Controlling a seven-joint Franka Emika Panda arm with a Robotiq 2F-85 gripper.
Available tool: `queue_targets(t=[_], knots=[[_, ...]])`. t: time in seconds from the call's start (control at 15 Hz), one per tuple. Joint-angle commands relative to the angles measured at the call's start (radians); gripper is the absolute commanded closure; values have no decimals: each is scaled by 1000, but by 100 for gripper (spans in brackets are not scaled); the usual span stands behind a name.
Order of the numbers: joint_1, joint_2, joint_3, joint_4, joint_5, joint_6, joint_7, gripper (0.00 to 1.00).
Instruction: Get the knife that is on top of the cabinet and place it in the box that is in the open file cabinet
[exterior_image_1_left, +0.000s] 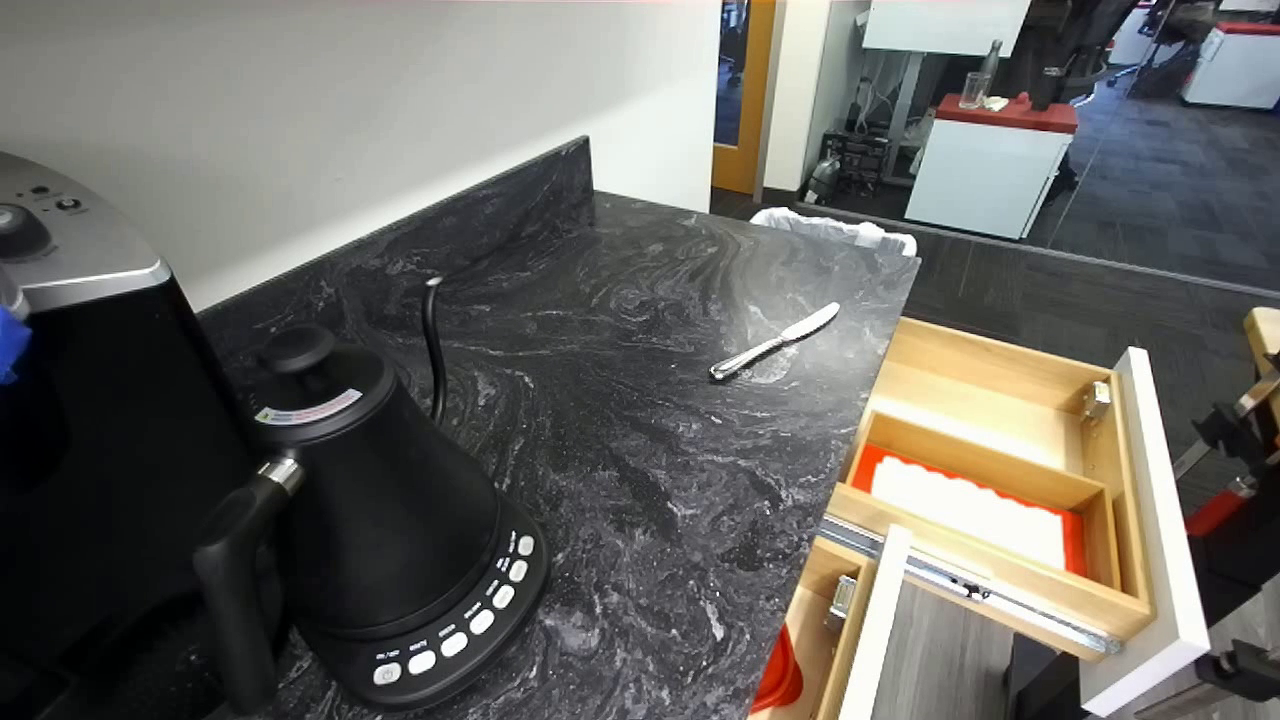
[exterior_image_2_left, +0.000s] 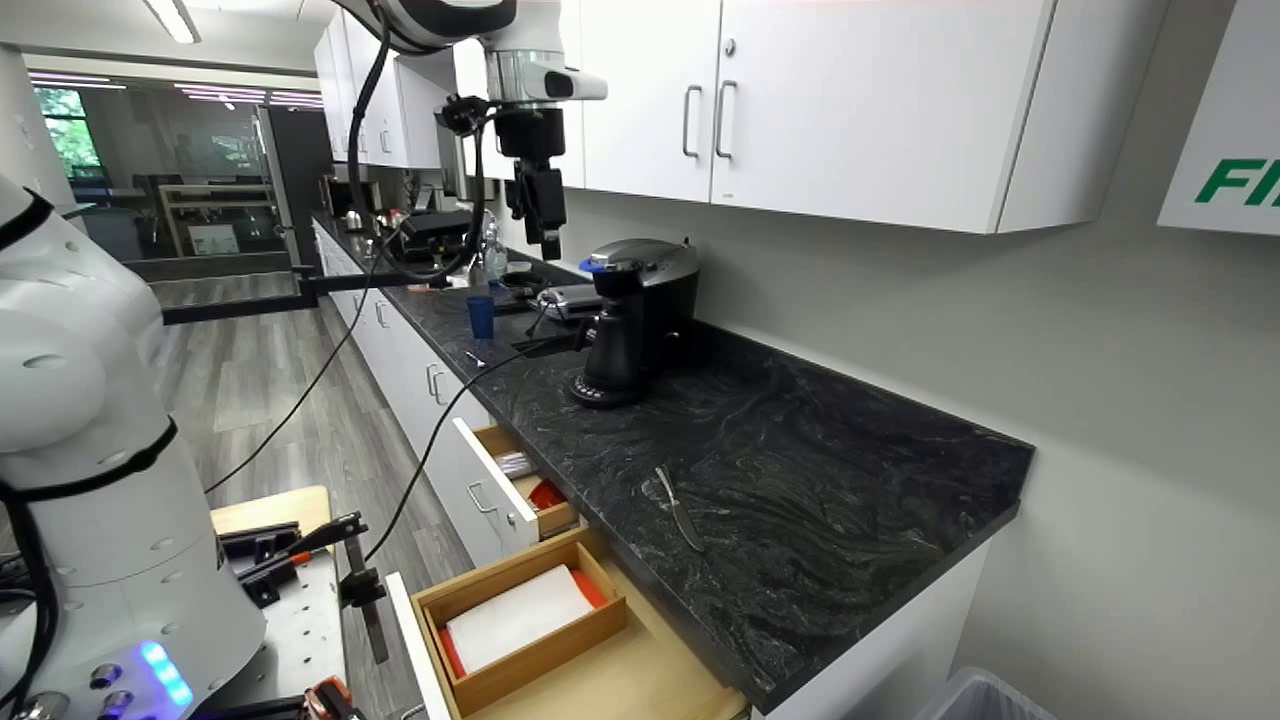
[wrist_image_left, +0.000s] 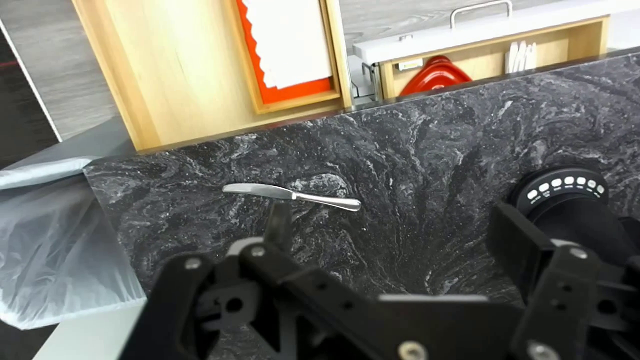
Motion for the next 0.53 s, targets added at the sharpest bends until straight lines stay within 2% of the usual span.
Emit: queue_targets(t=[0.0,0.47], knots=[[-13,9,12,33,-45,-86,18,0],[-13,12,15,55,-72,-186,43,0]])
